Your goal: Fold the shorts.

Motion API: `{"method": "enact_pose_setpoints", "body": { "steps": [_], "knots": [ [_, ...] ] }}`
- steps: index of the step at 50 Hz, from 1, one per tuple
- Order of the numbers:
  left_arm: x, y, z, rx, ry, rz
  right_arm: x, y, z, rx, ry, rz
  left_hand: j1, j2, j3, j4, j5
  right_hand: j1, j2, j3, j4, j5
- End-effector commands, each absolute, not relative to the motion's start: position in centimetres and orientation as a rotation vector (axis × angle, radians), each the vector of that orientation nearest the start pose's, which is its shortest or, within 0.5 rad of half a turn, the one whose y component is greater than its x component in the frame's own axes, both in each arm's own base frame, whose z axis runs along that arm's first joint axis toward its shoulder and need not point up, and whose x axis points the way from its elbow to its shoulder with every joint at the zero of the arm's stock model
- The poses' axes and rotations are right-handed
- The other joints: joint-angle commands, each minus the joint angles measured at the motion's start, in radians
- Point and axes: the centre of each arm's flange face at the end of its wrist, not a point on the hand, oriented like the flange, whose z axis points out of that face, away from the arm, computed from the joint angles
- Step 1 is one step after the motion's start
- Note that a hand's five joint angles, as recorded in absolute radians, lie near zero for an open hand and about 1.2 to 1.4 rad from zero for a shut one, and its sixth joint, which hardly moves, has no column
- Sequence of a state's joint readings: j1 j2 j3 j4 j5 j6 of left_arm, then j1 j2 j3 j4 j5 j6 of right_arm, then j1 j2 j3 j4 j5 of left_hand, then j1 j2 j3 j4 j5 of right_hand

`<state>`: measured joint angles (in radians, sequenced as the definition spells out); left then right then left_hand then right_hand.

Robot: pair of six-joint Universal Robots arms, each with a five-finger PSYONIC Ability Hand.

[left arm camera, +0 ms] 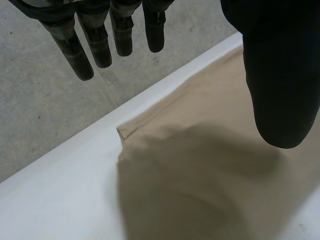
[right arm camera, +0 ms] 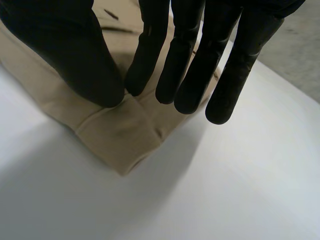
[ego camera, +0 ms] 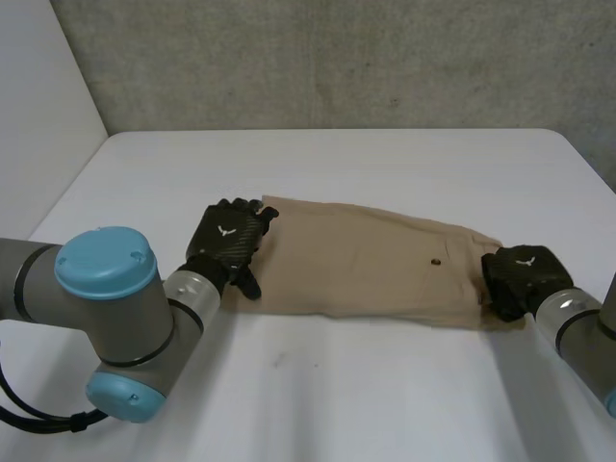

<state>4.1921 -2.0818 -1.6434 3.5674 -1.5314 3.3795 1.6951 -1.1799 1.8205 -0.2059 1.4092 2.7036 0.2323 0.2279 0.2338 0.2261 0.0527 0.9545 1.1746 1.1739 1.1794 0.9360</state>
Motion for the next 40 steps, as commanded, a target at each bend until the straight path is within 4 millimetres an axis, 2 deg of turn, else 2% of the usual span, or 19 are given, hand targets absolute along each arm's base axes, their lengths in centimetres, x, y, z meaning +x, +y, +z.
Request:
{"method": "enact_pose_setpoints", "body": {
  "steps": [1,6,12,16,17,18,19,21,22,25,26,29,32,40],
  "knots": [
    [-30.3,-25.8,15.7,0.981,2.342,-2.192,16.1,-30.6,15.0,-0.826,2.571,-1.847,0.028,0.033,0.027,0.034,0.033,0.442,0.222,0.222,0.217,0.286],
    [-29.8,-25.7,16.8,0.953,2.322,-2.216,13.2,-31.9,17.4,-0.866,2.615,-1.981,0.022,0.027,0.021,0.029,0.027,0.442,0.222,0.222,0.217,0.286],
    [-28.8,-25.4,17.7,0.896,2.311,-2.221,11.7,-33.0,18.9,-1.057,2.669,-2.031,0.008,0.012,0.006,0.014,0.013,0.442,0.222,0.222,0.217,0.286],
    [-28.2,-25.3,18.1,0.872,2.305,-2.224,13.5,-33.0,20.6,-1.156,2.593,-2.062,-0.001,0.003,-0.003,0.005,0.004,0.442,0.222,0.222,0.217,0.286],
    [-28.1,-25.4,18.1,0.867,2.303,-2.225,14.4,-32.8,21.0,-1.177,2.558,-2.064,-0.001,0.003,-0.003,0.005,0.004,0.442,0.222,0.222,0.217,0.286],
    [-28.0,-25.4,18.2,0.865,2.303,-2.225,16.4,-32.2,21.6,-1.203,2.486,-2.060,-0.001,0.003,-0.003,0.005,0.004,0.442,0.222,0.222,0.217,0.286],
    [-28.0,-25.4,18.2,0.865,2.303,-2.225,17.0,-32.0,21.8,-1.201,2.465,-2.054,-0.001,0.003,-0.003,0.005,0.004,0.442,0.222,0.222,0.217,0.286],
    [-27.8,-25.5,18.1,0.857,2.304,-2.220,18.3,-31.2,21.9,-1.196,2.428,-2.019,-0.001,0.003,-0.003,0.005,0.004,0.134,-0.086,-0.086,-0.091,-0.022],
    [-27.7,-25.6,18.1,0.850,2.306,-2.217,19.2,-30.5,21.5,-1.168,2.404,-1.970,-0.001,0.003,-0.003,0.005,0.004,-0.133,-0.353,-0.352,-0.358,-0.289],
    [-27.5,-25.7,18.0,0.843,2.310,-2.209,19.5,-29.8,20.6,-1.071,2.411,-1.893,-0.001,0.003,-0.003,0.005,0.004,-0.332,-0.552,-0.551,-0.556,-0.488],
    [-27.4,-25.6,17.8,0.844,2.318,-2.199,19.6,-29.2,19.6,-1.031,2.410,-1.838,-0.004,0.000,-0.006,0.002,0.001,-0.486,-0.706,-0.706,-0.711,-0.642],
    [-27.3,-25.4,17.6,0.850,2.324,-2.189,19.8,-28.5,18.3,-1.008,2.382,-1.796,-0.013,-0.008,-0.014,-0.007,-0.008,-0.491,-0.711,-0.710,-0.716,-0.647],
    [-27.3,-25.3,17.7,0.849,2.323,-2.194,19.3,-28.4,15.8,-1.000,2.368,-1.794,-0.045,-0.041,-0.047,-0.039,-0.040,-0.476,-0.696,-0.696,-0.701,-0.632],
    [-27.3,-25.2,17.5,0.849,2.331,-2.184,18.6,-29.0,13.3,-0.977,2.401,-1.775,-0.045,-0.041,-0.047,-0.039,-0.040,-0.368,-0.588,-0.587,-0.592,-0.524]
  ]
}}
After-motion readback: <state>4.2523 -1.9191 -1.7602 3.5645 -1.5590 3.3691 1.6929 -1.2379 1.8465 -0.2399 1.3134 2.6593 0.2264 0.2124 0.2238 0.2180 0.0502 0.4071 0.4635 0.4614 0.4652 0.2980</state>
